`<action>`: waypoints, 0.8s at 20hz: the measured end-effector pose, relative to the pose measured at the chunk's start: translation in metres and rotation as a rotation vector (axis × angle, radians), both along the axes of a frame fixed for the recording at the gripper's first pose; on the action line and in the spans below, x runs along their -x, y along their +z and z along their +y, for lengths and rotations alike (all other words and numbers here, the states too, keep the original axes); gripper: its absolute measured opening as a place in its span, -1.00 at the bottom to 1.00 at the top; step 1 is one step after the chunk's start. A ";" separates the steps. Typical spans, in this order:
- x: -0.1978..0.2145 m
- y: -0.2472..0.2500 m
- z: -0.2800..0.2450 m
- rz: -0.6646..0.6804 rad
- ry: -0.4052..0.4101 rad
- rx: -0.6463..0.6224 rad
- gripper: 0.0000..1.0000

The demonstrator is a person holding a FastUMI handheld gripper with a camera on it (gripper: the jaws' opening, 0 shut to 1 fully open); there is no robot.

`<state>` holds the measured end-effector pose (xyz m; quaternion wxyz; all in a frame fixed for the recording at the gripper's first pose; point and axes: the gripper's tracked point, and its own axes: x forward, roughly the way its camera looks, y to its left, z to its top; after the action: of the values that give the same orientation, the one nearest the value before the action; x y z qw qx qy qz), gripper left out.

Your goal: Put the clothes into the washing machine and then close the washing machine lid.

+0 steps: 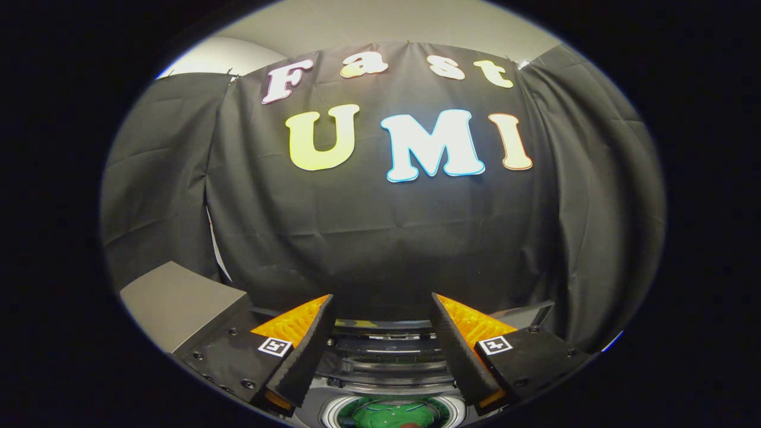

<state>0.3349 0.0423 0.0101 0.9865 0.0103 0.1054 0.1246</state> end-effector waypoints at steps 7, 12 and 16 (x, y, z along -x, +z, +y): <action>-0.036 -0.020 -0.002 0.014 -0.019 0.021 0.96; -0.046 -0.023 -0.007 -0.019 -0.022 0.025 0.97; -0.033 -0.023 -0.009 -0.063 -0.026 0.019 0.99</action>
<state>0.3679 0.0336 -0.0127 0.9909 -0.0017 0.0754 0.1111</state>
